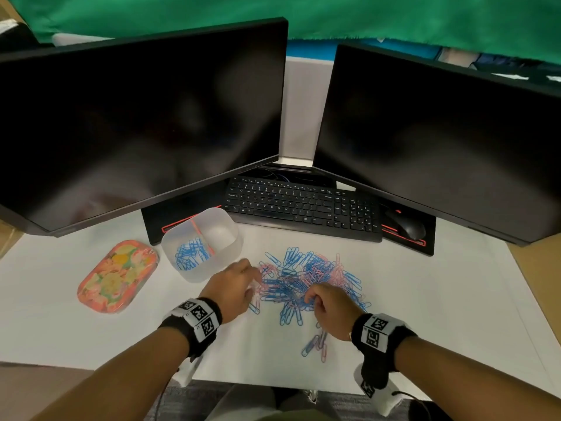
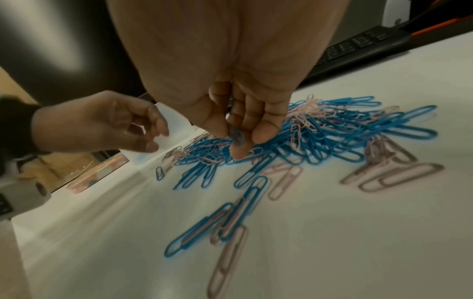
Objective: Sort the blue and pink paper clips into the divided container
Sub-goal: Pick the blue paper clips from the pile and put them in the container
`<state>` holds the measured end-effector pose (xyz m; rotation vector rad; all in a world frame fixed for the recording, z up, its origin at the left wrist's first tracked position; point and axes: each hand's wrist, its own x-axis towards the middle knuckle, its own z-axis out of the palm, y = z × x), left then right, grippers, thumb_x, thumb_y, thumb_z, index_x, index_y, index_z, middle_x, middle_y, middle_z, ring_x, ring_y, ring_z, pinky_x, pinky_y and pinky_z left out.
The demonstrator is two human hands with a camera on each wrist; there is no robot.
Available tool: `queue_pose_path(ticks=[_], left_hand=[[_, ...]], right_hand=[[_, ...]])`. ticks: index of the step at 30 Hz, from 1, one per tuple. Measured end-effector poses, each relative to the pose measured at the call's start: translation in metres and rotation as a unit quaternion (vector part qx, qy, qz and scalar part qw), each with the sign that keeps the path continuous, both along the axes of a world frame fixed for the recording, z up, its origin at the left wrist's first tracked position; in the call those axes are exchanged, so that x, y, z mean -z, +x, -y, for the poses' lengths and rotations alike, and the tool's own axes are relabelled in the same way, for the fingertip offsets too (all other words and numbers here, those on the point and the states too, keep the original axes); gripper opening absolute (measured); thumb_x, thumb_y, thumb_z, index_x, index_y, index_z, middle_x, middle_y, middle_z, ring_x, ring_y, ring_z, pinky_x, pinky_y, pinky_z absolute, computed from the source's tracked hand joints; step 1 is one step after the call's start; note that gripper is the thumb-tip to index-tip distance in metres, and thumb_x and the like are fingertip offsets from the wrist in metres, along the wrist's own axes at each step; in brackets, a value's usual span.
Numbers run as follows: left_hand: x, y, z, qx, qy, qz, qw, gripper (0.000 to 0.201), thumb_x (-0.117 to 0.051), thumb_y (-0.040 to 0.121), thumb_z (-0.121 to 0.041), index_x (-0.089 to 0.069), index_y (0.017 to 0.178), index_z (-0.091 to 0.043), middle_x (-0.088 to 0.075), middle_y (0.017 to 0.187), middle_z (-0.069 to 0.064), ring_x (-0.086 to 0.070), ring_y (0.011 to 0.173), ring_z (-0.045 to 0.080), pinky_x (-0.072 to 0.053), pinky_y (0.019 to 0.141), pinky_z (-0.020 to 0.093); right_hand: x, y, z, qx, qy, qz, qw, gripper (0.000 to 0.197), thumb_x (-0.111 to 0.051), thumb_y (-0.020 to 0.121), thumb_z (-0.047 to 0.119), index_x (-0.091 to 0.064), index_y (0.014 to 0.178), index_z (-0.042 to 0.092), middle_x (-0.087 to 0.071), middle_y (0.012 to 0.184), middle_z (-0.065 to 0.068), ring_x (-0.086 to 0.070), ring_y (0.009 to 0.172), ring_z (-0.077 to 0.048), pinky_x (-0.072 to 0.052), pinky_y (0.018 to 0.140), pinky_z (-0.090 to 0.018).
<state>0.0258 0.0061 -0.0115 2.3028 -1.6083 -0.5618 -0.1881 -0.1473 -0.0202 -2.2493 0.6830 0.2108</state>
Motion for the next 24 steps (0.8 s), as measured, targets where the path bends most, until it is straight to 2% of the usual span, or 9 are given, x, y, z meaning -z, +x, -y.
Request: queue_pose_path(ticks=[4,6,8,10,11,14,17,20,24], left_hand=[[0.007,-0.004,-0.013,0.082,0.096,0.035,0.991,0.036,-0.051,0.090,-0.021,-0.058,0.125,-0.024,-0.050,0.126,-0.002,-0.052,0.113,0.021,-0.047,0.092,0.033],[0.010,-0.005,-0.016,0.075,0.108,0.040,0.990,0.032,-0.051,0.091,-0.023,-0.060,0.122,-0.022,-0.050,0.128,0.000,-0.051,0.115,0.022,-0.047,0.091,0.033],[0.011,-0.006,-0.018,0.070,0.115,0.053,0.989,0.024,-0.049,0.092,-0.024,-0.062,0.112,-0.019,-0.050,0.124,0.001,-0.052,0.112,0.022,-0.048,0.085,0.033],[0.011,-0.006,-0.019,0.065,0.122,0.061,0.989,0.020,-0.047,0.093,-0.025,-0.061,0.105,-0.017,-0.051,0.118,0.002,-0.053,0.107,0.022,-0.048,0.080,0.033],[0.012,-0.006,-0.020,0.063,0.122,0.063,0.988,0.019,-0.046,0.093,-0.025,-0.060,0.103,-0.016,-0.051,0.116,0.003,-0.053,0.105,0.022,-0.047,0.079,0.032],[0.010,-0.007,-0.020,0.059,0.106,0.055,0.991,0.018,-0.044,0.093,-0.022,-0.058,0.099,-0.015,-0.056,0.108,0.003,-0.055,0.097,0.022,-0.045,0.075,0.032],[0.007,-0.009,-0.018,0.034,0.066,0.001,0.997,0.011,-0.046,0.089,-0.018,-0.057,0.091,-0.016,-0.060,0.093,-0.001,-0.056,0.083,0.020,-0.041,0.068,0.027],[0.004,-0.011,-0.015,-0.008,0.033,-0.068,0.997,0.011,-0.050,0.087,-0.015,-0.059,0.085,-0.021,-0.061,0.079,-0.007,-0.057,0.072,0.017,-0.044,0.066,0.024],[0.002,-0.012,-0.009,-0.027,0.022,-0.118,0.992,0.027,-0.050,0.090,-0.012,-0.063,0.111,-0.023,-0.070,0.092,-0.003,-0.058,0.078,0.011,-0.038,0.071,0.013]], right_hand=[[0.000,0.003,-0.004,-0.035,0.035,-0.036,0.998,0.017,-0.038,0.095,0.004,-0.049,0.092,0.017,-0.053,0.072,0.007,-0.048,0.059,-0.001,-0.039,0.057,-0.013],[0.000,0.004,-0.008,-0.051,0.009,-0.032,0.998,0.016,-0.034,0.096,0.005,-0.045,0.089,0.015,-0.045,0.066,0.009,-0.040,0.055,-0.004,-0.036,0.054,-0.017],[0.000,0.003,-0.013,-0.072,-0.032,-0.028,0.996,0.014,-0.034,0.096,0.010,-0.047,0.090,0.014,-0.046,0.066,0.005,-0.038,0.053,-0.009,-0.036,0.054,-0.025],[0.002,0.000,-0.016,-0.097,-0.074,-0.038,0.992,0.015,-0.036,0.095,0.016,-0.051,0.096,0.014,-0.053,0.076,0.003,-0.044,0.060,-0.009,-0.035,0.056,-0.020],[0.003,-0.002,-0.017,-0.105,-0.091,-0.045,0.989,0.015,-0.038,0.094,0.018,-0.052,0.099,0.015,-0.056,0.084,0.002,-0.049,0.069,-0.011,-0.037,0.061,-0.019],[0.004,-0.007,-0.019,-0.128,-0.106,-0.046,0.985,0.018,-0.040,0.094,0.020,-0.055,0.104,0.016,-0.061,0.101,-0.001,-0.054,0.089,-0.016,-0.041,0.076,-0.024],[0.005,-0.008,-0.021,-0.169,-0.099,-0.020,0.980,0.025,-0.042,0.094,0.021,-0.060,0.109,0.015,-0.062,0.107,-0.001,-0.055,0.098,-0.016,-0.043,0.085,-0.026],[0.005,-0.005,-0.019,-0.161,-0.093,-0.005,0.983,0.027,-0.042,0.094,0.021,-0.061,0.113,0.017,-0.062,0.109,-0.003,-0.055,0.101,-0.019,-0.045,0.089,-0.030],[0.010,-0.003,-0.022,-0.196,-0.099,-0.002,0.976,0.032,-0.040,0.094,0.016,-0.065,0.115,0.015,-0.064,0.107,-0.004,-0.055,0.100,-0.020,-0.044,0.088,-0.029]])
